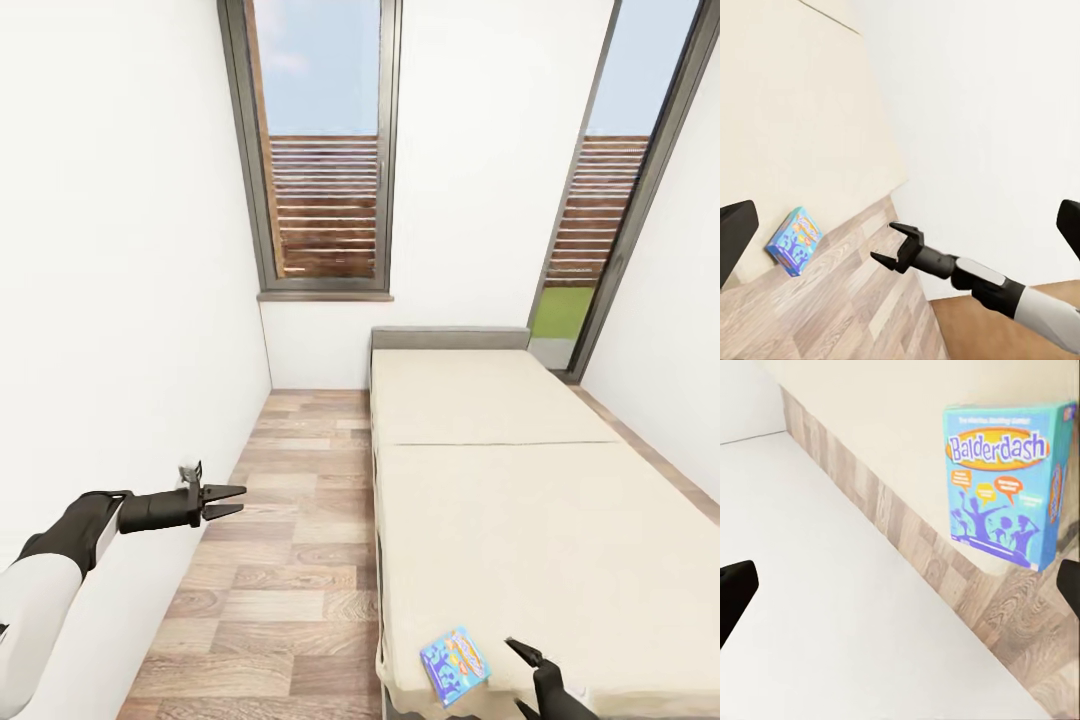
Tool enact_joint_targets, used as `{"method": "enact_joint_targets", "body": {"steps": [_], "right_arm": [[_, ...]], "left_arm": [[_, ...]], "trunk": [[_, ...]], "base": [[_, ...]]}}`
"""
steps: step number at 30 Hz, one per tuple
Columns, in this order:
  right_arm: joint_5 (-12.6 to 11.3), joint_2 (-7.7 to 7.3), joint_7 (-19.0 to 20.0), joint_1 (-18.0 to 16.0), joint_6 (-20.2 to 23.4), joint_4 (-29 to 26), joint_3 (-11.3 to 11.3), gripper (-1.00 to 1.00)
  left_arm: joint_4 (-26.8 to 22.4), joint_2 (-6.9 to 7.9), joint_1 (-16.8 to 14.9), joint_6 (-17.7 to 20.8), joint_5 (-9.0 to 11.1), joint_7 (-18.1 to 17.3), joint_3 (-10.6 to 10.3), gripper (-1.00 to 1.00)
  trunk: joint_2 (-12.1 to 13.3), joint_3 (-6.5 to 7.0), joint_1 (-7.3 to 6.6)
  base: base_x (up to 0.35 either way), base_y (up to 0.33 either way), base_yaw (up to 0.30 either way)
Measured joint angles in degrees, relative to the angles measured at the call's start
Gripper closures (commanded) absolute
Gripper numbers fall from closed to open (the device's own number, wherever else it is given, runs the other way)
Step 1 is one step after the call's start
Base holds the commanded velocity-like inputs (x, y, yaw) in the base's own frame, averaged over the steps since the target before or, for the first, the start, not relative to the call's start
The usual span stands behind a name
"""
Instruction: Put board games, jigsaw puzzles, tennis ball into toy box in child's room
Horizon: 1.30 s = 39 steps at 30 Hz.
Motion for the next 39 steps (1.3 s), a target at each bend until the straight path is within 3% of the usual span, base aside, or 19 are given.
{"method": "enact_joint_targets", "body": {"steps": [5,20,27,39], "right_arm": [[-0.02,1.07,-2.18,-0.07,-1.6,0.11,0.03,-1.0],[0.2,3.25,-2.64,-0.63,-2.76,-0.25,0.14,-1.0],[0.2,3.52,-3.71,-1.9,-6.18,0.08,0.11,-1.0],[0.17,3.08,-4.21,-2.03,-6.69,0.18,-0.07,-1.0]], "left_arm": [[0.0,0.0,0.0,0.0,0.02,0.0,0.0,-1.0],[0.0,-0.33,0.0,0.0,0.11,0.0,0.0,-1.0],[-0.01,-1.14,0.0,0.0,0.08,0.0,0.0,-1.0],[0.0,-2.12,0.0,-0.09,0.09,0.99,-0.01,-1.0]], "trunk": [[-2.01,-0.9,1.1],[-8.03,-3.59,4.4],[-10.84,-4.85,5.93],[-15.65,-7.01,8.57]], "base": [[0.0,0.0,0.0],[0.0,0.0,0.0],[0.0,0.0,0.0],[0.0,0.0,0.0]]}}
